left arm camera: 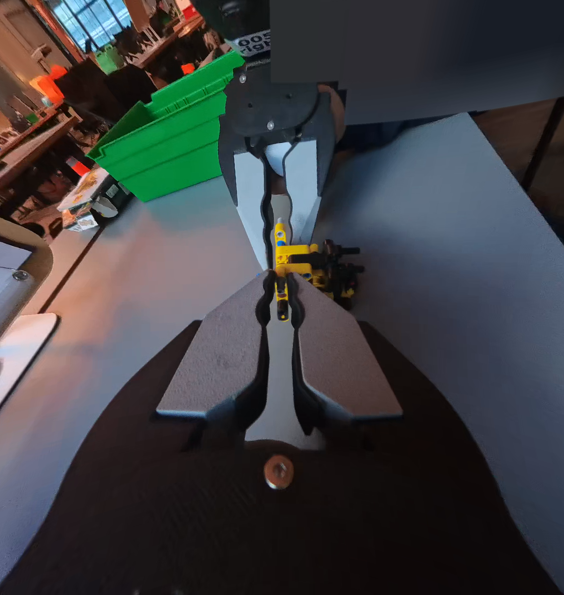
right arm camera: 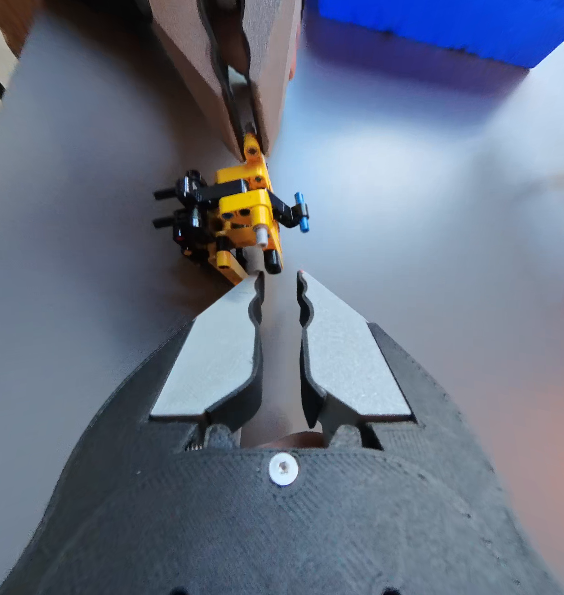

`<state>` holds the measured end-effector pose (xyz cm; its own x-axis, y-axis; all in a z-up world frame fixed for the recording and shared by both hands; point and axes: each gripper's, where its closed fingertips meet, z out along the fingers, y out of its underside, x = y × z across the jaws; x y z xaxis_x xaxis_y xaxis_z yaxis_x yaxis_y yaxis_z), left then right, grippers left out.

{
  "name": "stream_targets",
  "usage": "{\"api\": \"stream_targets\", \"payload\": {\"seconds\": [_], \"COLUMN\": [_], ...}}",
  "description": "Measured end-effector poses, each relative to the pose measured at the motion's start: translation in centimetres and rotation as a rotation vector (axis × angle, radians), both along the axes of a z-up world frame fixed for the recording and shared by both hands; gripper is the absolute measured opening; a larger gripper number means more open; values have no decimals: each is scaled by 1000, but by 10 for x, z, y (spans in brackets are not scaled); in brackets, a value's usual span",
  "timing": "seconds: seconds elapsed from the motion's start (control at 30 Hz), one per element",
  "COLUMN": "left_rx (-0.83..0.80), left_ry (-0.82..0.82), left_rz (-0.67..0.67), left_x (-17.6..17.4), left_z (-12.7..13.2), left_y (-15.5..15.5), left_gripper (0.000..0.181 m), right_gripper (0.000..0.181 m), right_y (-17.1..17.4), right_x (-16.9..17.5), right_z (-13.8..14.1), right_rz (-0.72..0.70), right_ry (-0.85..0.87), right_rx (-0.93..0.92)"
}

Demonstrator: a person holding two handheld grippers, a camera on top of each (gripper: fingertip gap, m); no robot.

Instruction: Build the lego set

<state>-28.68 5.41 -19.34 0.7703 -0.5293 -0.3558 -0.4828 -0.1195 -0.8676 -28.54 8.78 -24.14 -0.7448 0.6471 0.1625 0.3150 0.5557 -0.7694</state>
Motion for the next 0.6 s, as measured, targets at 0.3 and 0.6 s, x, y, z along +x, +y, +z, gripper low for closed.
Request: {"api": "stream_targets", "payload": {"seconds": [0.3,0.6], "left_rx": [29,-183], "left_ry": [2,-108], "left_rz": [5,121], "left_x": [-3,-25], "left_z": [0,-17], "left_y": [3,0], "left_gripper": [4,30], "right_gripper": [14,5], "right_y": [-5,-7], "right_x": [-5,-5], "right_z": [9,26], "right_rz": [-9,-3], "right_ry": [52,67], "right_rx": [-47,-153]}}
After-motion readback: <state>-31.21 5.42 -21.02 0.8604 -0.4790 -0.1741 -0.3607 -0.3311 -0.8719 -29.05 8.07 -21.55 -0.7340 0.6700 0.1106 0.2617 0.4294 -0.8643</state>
